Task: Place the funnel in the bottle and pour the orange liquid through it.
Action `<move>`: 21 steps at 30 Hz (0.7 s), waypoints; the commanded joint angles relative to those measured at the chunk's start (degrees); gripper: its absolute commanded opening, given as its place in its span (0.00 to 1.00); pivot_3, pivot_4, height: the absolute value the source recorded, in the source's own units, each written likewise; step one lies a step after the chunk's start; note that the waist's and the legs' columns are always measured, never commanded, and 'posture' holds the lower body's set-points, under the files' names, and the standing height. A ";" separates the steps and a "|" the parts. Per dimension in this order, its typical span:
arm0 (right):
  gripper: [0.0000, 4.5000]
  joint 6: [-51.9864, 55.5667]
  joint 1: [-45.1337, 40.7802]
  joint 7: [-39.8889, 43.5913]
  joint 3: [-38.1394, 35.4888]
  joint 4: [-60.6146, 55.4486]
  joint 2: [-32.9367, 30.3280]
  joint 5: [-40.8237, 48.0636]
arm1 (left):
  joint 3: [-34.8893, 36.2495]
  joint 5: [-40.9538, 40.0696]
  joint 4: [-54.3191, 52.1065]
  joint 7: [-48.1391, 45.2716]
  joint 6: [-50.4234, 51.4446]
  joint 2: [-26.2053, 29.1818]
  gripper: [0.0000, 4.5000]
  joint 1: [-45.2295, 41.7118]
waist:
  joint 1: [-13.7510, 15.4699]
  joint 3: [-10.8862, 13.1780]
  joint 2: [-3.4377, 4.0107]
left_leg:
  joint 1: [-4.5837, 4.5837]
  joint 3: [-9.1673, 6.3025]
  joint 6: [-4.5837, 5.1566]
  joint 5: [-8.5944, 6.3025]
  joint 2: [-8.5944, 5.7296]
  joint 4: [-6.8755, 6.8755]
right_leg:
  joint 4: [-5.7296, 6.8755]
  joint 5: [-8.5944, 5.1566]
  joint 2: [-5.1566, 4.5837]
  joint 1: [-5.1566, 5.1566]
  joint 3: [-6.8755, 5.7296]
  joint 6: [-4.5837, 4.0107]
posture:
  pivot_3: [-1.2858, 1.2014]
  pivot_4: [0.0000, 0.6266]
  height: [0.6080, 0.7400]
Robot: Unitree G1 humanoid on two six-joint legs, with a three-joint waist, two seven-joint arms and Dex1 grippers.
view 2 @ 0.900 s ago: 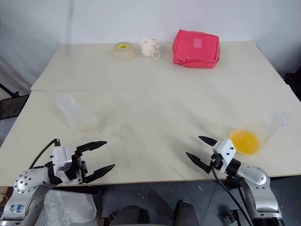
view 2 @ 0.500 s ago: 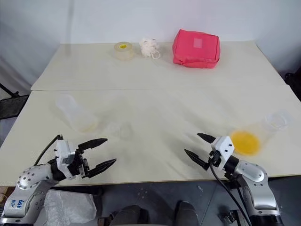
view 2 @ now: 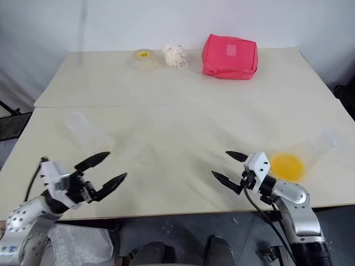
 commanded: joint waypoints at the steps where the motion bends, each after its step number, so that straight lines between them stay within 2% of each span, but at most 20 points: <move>1: 0.99 1.00 -2.47 1.59 -0.52 0.45 -0.26 2.18 | 7.17 -1.36 -0.02 0.77 -1.47 0.01 1.00 3.68 | 0.04 0.02 -0.02 | 0.00 -0.01 0.00 0.00 0.00 0.00 | 0.01 0.00 0.00 0.00 -0.02 0.00 | 0.52 0.24 1.00; 9: 0.99 1.98 -6.06 3.29 -0.07 1.55 -0.01 2.20 | 17.03 -1.50 5.60 1.63 -2.71 0.28 1.00 6.87 | 0.33 0.12 -0.12 | -0.08 -0.08 0.00 0.00 -0.04 0.05 | -0.07 0.00 -0.03 0.00 -0.01 0.00 | 0.52 0.24 1.00; 12: 0.99 2.78 -6.84 2.76 0.38 0.98 0.48 2.09 | 16.10 0.12 8.16 3.02 -2.17 1.52 1.00 3.25 | 0.32 0.15 -0.10 | -0.08 -0.08 -0.01 -0.01 -0.04 0.03 | -0.05 0.00 -0.03 -0.01 -0.02 0.00 | 0.52 0.24 1.00; 16: 0.99 3.63 -6.71 1.71 0.89 -0.95 1.09 1.92 | 12.17 2.37 14.15 3.50 -2.88 3.40 1.00 -6.28 | 0.56 0.15 -0.11 | -0.08 -0.13 -0.01 0.00 -0.06 0.06 | 0.07 0.00 -0.03 -0.02 -0.06 0.00 | 0.52 0.24 1.00; 21: 0.99 3.48 -6.31 0.53 0.55 -1.75 1.38 1.88 | 7.70 4.90 19.97 3.98 -3.46 3.32 1.00 -14.75 | 0.11 0.16 -0.11 | -0.04 -0.08 -0.01 -0.01 -0.12 0.00 | 0.15 0.00 -0.03 -0.06 -0.05 0.00 | 0.52 0.24 1.00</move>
